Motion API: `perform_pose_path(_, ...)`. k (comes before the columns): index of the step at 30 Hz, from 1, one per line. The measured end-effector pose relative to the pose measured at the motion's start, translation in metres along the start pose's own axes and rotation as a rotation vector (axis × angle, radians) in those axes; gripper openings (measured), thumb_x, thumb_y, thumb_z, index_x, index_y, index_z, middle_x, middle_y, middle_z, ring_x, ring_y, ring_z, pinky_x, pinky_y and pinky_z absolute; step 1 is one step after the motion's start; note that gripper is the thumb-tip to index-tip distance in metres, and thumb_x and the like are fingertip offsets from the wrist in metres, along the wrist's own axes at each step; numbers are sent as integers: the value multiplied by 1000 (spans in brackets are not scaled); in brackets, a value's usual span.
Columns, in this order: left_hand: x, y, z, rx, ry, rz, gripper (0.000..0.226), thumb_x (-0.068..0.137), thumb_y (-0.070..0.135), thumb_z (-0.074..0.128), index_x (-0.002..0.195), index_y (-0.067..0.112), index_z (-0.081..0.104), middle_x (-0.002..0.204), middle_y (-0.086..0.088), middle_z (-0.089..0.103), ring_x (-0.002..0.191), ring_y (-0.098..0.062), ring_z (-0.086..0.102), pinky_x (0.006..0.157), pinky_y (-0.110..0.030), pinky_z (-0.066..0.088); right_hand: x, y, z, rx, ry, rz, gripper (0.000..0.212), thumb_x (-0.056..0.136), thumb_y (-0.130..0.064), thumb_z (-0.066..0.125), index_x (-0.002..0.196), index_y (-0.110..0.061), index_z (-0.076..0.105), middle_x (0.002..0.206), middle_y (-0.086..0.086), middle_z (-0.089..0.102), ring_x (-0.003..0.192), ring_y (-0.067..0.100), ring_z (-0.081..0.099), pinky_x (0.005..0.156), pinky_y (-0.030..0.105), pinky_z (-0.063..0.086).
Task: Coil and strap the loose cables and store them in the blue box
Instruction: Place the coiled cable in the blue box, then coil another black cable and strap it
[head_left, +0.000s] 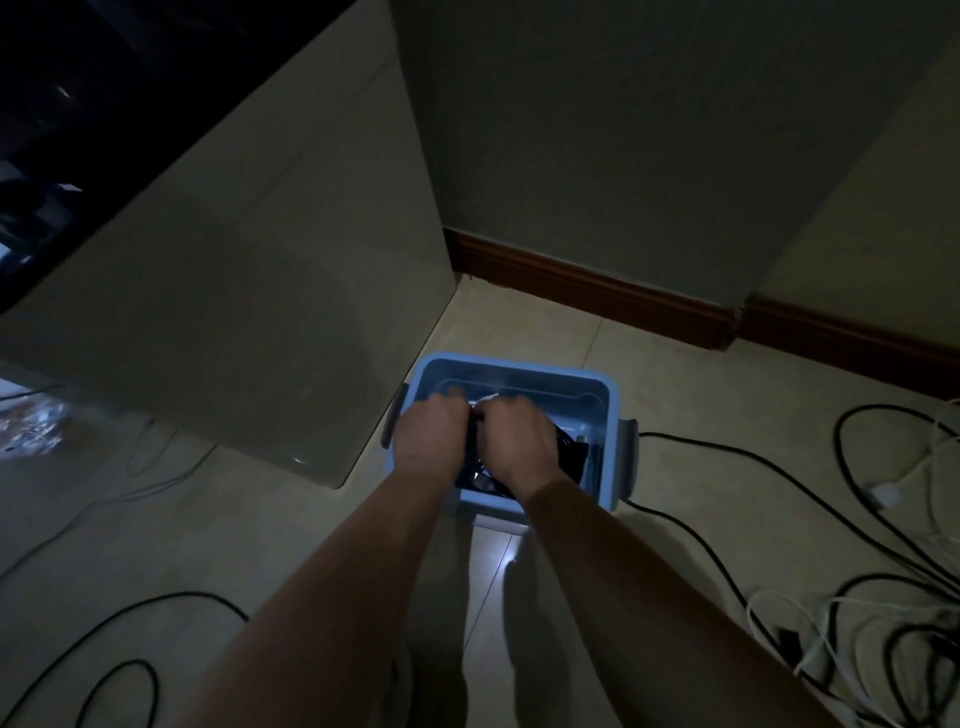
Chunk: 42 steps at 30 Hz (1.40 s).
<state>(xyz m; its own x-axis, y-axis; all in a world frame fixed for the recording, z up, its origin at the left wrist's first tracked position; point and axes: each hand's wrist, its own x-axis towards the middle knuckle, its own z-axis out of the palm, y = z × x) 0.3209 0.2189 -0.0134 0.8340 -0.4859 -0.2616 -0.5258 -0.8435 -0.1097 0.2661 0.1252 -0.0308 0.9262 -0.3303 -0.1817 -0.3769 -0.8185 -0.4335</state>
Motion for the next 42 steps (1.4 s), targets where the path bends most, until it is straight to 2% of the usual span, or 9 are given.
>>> perform_pose_path(4,3,5,7,46,-91,39,24,97,4,46,108,7,67,109,-12,69,97,-26,68,71,-34,48,0,2,3,-183,-204,-33,21,89,-20,59,107,-19,69,113,7,67,119,29,49,99,42,40)
perform_pose_path(6,2,6,9,78,-130,74,27,98,4,44,113,5,66,117,-14,66,104,-27,67,77,-34,50,1,3,3,-178,-231,-31,23,90,-21,58,110,-20,68,118,7,66,124,29,46,103,45,36)
perform_pose_path(10,-3,0,-2,28,-183,70,28,99,10,48,124,8,59,121,-14,63,108,-29,64,78,-36,50,-7,1,-8,-34,-150,1,31,92,-15,52,118,-22,68,118,9,64,117,28,52,97,42,41)
perform_pose_path(13,-17,-4,-20,-40,-162,35,24,97,13,53,119,10,63,115,-14,66,104,-30,66,86,-41,56,-21,-3,-27,86,-72,45,33,90,-9,54,117,-20,70,116,11,65,110,28,57,87,38,47)
perform_pose_path(17,-46,-2,-51,-113,-91,9,20,93,17,57,109,15,67,106,-13,67,98,-30,66,84,-41,56,-52,2,-64,162,-23,64,29,93,-10,49,109,-18,72,111,8,70,102,27,63,77,34,49)
perform_pose_path(23,-96,39,-103,-119,-28,123,22,97,25,47,103,15,66,103,-14,65,91,-35,63,74,-41,51,-127,47,-130,181,80,153,32,97,-15,46,117,-18,71,121,7,66,109,26,61,88,36,52)
perform_pose_path(30,-161,129,-133,-207,-61,350,26,99,28,46,106,15,68,107,-15,67,95,-32,64,79,-42,53,-228,134,-179,169,108,332,33,100,-11,45,122,-16,69,127,8,65,113,27,62,94,40,52)
perform_pose_path(36,-190,198,-111,-216,-125,452,28,98,16,48,119,20,66,122,-9,64,108,-28,62,89,-39,53,-291,209,-179,258,156,523,33,101,-9,45,128,-14,62,124,13,67,110,30,63,92,40,52)
perform_pose_path(42,-185,248,-53,-255,-300,477,35,98,12,48,132,15,55,129,-15,60,116,-31,58,97,-40,48,-312,267,-135,303,-41,610,38,97,-13,51,134,-15,55,117,17,68,111,33,62,90,36,51)
